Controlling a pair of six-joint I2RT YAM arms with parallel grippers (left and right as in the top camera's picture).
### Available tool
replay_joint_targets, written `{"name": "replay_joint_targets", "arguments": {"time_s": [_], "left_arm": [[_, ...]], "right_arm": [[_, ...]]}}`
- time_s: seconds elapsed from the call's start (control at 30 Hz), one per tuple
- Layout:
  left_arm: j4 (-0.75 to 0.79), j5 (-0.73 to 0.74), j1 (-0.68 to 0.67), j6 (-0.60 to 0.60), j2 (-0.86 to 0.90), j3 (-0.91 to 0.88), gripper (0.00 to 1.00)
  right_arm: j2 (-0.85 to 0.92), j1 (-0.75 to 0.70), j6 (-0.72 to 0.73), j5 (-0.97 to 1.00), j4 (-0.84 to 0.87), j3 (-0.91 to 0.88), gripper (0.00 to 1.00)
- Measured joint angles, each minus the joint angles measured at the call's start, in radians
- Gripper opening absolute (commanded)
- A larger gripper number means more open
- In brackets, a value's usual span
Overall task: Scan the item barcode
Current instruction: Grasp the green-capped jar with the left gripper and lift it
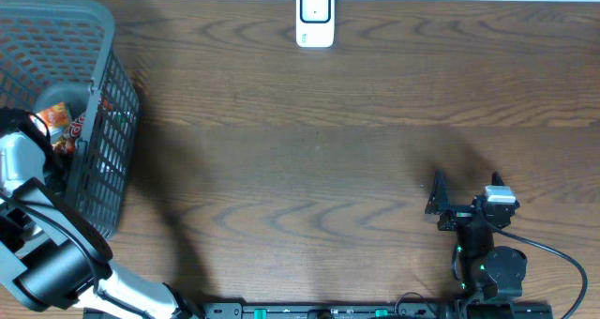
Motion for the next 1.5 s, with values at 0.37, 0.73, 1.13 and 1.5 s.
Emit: {"name": "replay_joint_targets", "arguments": {"time_s": [0.37,0.73,1.13,1.5], "left_arm": [[0.001,0.001,0.0,-0.006,0.0,0.0,0.8],[0.001,0.001,0.0,-0.017,-0.007,0.0,0.98],[-0.017,0.002,0.018,-0.005,-0.008,0.0,0.98],[-0.018,0.009,0.109,-0.002,-0.013,0.001,0.98]], "right_arm": [[0.0,0.0,0.0,0.0,0.0,0.0,0.99],[0.0,0.0,0.0,0.0,0.0,0.0,0.99],[0.0,0.0,0.0,0.0,0.0,0.0,0.99],[0.0,0.0,0.0,0.0,0.0,0.0,0.99]]}}
